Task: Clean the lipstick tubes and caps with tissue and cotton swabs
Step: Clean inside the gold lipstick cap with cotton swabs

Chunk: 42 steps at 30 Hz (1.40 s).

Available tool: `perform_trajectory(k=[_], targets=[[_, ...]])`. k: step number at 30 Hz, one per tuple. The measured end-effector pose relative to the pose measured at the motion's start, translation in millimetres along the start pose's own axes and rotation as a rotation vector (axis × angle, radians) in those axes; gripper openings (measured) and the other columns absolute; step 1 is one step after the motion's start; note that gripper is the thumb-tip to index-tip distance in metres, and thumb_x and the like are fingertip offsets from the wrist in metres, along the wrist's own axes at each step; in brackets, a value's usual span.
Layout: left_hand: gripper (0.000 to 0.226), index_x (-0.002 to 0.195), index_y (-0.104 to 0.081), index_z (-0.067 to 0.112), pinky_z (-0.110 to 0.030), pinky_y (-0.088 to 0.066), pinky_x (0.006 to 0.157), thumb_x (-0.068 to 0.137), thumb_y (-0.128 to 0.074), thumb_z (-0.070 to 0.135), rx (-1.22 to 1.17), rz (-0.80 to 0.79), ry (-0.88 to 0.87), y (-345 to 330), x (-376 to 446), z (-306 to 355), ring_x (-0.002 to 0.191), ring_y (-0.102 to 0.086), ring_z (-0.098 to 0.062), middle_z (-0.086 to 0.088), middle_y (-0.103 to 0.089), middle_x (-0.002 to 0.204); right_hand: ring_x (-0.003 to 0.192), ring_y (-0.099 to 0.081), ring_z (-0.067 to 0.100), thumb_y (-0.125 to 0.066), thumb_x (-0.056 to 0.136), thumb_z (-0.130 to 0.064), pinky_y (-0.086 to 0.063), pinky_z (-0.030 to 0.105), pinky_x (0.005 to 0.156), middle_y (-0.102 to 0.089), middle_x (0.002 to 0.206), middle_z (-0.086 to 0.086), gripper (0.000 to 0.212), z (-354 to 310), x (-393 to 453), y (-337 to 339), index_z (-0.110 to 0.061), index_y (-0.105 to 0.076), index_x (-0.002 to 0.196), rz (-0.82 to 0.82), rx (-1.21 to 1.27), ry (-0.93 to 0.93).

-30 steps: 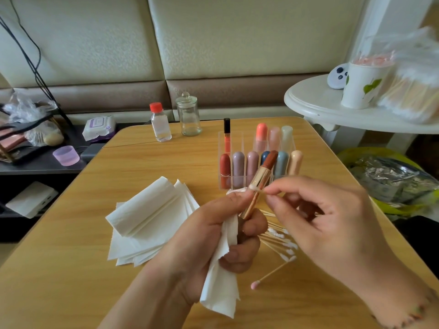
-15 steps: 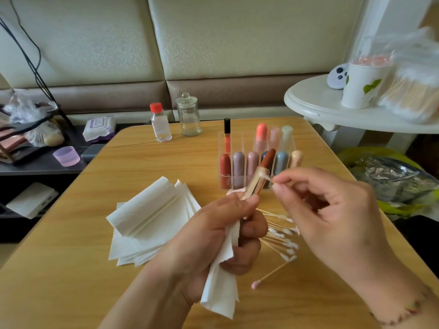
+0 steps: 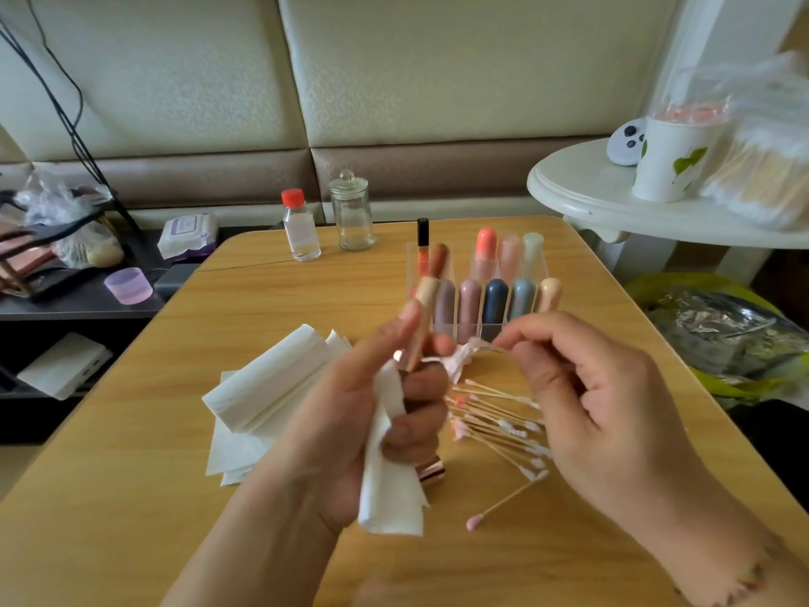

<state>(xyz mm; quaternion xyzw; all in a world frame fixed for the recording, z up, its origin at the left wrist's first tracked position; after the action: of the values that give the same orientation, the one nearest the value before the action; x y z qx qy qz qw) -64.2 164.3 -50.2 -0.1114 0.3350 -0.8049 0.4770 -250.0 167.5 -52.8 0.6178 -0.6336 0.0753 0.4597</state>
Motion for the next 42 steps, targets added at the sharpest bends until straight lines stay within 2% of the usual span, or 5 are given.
perform_trajectory(k=[4,10,20,27,42], targets=[[0.035,0.085,-0.06,0.015,-0.018,-0.02,0.038,0.067,-0.083,0.034,-0.07,0.016,-0.183,18,-11,26,0.039,-0.027,-0.004,0.009,-0.037,0.059,0.057,-0.054,0.0,-0.055,0.089,-0.059,-0.039,0.006,0.056,-0.058,0.068,-0.02,0.031,-11,-3,-4,-0.031,-0.06,0.098,-0.157,0.197,-0.219],[0.041,0.067,-0.05,0.021,-0.016,-0.022,0.034,0.059,-0.089,0.029,-0.054,0.176,-0.245,35,-21,42,0.035,-0.033,-0.004,0.009,-0.037,0.057,0.089,-0.059,0.001,-0.064,0.074,-0.075,-0.043,0.021,0.079,-0.069,0.097,-0.022,0.055,-24,-3,-18,-0.057,-0.056,0.125,-0.617,-0.381,-0.141],[0.019,0.067,-0.068,0.019,-0.02,-0.039,0.044,0.068,-0.08,0.033,0.55,0.279,-0.18,-1,-5,5,0.06,-0.059,-0.012,-0.012,-0.064,0.071,0.037,-0.041,0.001,-0.082,0.074,-0.038,-0.022,0.006,0.039,-0.044,0.043,-0.026,0.017,-16,3,-3,-0.03,-0.075,0.087,-0.153,-0.049,-0.14],[0.019,0.06,-0.066,0.008,-0.011,-0.027,0.032,0.074,-0.062,0.02,-0.169,0.255,0.007,-9,-1,5,0.043,-0.045,-0.008,-0.006,-0.056,0.068,0.054,-0.03,0.011,-0.052,0.087,-0.057,-0.032,0.016,0.052,-0.03,0.063,0.0,0.032,-12,0,-1,-0.034,-0.057,0.109,-0.286,0.564,-0.31],[0.023,0.073,-0.064,0.006,-0.015,-0.03,0.033,0.068,-0.071,0.027,0.112,0.417,-0.088,-7,2,1,0.057,-0.054,-0.014,-0.009,-0.062,0.075,0.054,-0.063,0.003,-0.058,0.097,-0.032,-0.048,0.017,0.05,-0.068,0.076,-0.021,0.019,-8,-2,-6,-0.021,-0.064,0.111,-0.031,0.056,-0.024]])
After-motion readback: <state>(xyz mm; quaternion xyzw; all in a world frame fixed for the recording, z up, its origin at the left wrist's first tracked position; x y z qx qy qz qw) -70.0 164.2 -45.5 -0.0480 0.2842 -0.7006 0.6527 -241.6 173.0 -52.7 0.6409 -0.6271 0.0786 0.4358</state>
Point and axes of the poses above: each hand's wrist, its own x-axis towards the middle knuckle, its own y-axis out of the back of the hand, z = x × y, the point moved 1 cm from there along x, towards the middle knuckle
